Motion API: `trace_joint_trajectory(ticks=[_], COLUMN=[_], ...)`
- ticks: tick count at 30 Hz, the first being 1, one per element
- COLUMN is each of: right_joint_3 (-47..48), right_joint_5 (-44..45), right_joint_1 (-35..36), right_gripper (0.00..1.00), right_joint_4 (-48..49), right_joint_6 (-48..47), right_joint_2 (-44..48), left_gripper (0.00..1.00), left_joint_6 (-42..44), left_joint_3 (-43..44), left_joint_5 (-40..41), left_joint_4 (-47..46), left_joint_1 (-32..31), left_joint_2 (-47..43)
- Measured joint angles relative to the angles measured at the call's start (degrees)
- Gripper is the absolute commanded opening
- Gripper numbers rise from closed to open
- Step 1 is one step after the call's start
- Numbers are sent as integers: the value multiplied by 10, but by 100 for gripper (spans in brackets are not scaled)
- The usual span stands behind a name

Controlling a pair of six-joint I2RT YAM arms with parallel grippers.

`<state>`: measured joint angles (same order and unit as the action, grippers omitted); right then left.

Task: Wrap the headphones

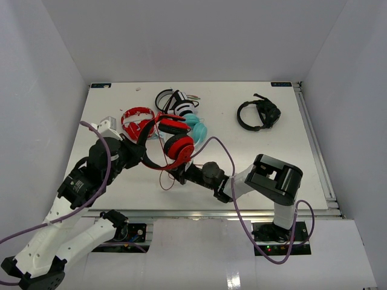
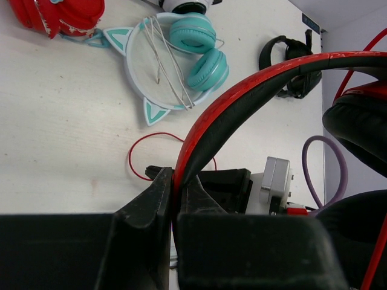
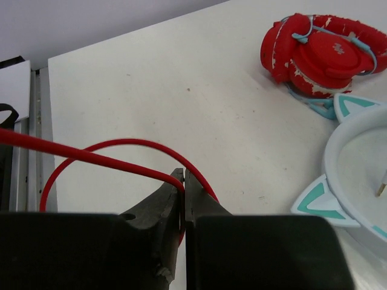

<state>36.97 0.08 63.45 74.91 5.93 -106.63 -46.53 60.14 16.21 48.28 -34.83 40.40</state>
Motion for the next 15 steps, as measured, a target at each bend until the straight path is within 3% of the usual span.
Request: trace_joint_trajectory(ticks=[9,15], right_joint_3=[5,-2], right_joint_5=[14,28], right_joint_1=[-9,-31], right_gripper=[8,8], right_joint_4=[11,34], right_joint_6=[-4,-2], right_joint_2=[0,5], left_gripper=[0,0], left_joint_6=[15,65], left_joint_3=[5,9], left_joint_5=[-18,-80], left_joint_4=[6,-2], left_joint_1=[0,3], left_joint_2=[-15,-5])
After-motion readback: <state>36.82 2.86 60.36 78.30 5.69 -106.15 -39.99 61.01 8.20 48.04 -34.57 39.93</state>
